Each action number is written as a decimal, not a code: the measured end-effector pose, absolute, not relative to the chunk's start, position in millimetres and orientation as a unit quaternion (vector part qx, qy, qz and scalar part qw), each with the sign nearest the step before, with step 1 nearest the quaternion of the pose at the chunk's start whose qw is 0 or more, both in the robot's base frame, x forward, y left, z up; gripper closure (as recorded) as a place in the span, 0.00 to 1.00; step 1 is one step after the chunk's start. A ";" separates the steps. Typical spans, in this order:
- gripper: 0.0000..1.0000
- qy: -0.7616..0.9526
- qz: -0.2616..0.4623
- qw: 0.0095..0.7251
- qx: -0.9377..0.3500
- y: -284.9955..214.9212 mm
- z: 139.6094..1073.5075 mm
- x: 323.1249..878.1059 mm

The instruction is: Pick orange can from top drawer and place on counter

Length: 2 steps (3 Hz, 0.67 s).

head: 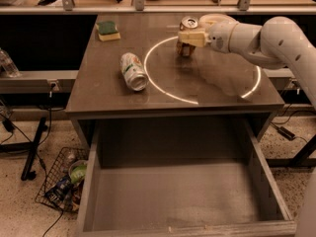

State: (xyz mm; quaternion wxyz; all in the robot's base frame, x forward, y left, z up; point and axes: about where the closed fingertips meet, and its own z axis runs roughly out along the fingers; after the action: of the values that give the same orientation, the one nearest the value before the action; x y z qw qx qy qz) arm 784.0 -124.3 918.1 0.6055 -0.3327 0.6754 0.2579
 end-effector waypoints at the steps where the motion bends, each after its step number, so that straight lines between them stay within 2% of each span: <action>1: 0.57 0.683 0.256 0.595 -0.338 -118.9 904.6 786.3; 2: 0.33 0.686 0.259 0.589 -0.340 -119.9 896.3 781.4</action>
Offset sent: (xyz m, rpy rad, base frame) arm -0.0095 -0.0050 -0.0302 -0.0327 0.0449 0.0121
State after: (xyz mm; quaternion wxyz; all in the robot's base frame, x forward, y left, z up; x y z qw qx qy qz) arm 781.4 -119.9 896.3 0.5889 -0.3404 0.6859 0.2587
